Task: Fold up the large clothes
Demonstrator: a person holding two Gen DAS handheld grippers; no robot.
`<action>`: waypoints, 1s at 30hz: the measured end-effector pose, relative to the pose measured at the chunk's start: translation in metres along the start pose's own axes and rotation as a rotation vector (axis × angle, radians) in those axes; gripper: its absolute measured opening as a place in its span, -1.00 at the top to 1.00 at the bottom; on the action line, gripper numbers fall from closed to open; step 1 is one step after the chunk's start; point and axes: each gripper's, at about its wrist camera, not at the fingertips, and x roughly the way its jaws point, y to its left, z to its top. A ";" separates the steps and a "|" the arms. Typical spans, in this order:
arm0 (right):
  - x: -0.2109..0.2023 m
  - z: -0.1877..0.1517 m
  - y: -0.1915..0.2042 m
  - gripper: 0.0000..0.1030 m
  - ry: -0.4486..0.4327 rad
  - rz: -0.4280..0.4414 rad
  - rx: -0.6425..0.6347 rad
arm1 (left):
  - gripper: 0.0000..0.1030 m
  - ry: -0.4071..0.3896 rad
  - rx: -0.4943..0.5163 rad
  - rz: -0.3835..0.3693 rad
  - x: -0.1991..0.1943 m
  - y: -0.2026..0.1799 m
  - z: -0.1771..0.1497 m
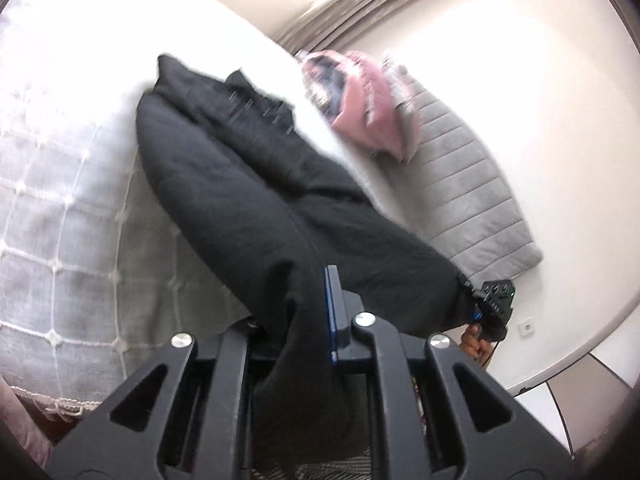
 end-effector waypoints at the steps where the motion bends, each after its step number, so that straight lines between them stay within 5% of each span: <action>1: -0.006 0.001 0.009 0.75 -0.015 0.011 -0.017 | 0.74 -0.017 0.013 -0.009 -0.010 -0.002 0.001; 8: -0.063 0.011 0.063 0.75 -0.132 0.047 -0.110 | 0.74 -0.170 0.144 -0.067 -0.093 -0.045 0.013; 13: -0.067 0.027 0.062 0.75 -0.172 0.023 -0.083 | 0.72 -0.208 0.156 -0.035 -0.107 -0.040 0.027; 21: 0.016 0.060 -0.019 0.75 -0.120 -0.149 0.062 | 0.71 -0.155 0.045 0.145 -0.039 0.019 0.071; 30: 0.133 0.097 -0.104 0.73 -0.014 -0.359 0.132 | 0.66 -0.120 0.059 0.306 0.061 0.059 0.137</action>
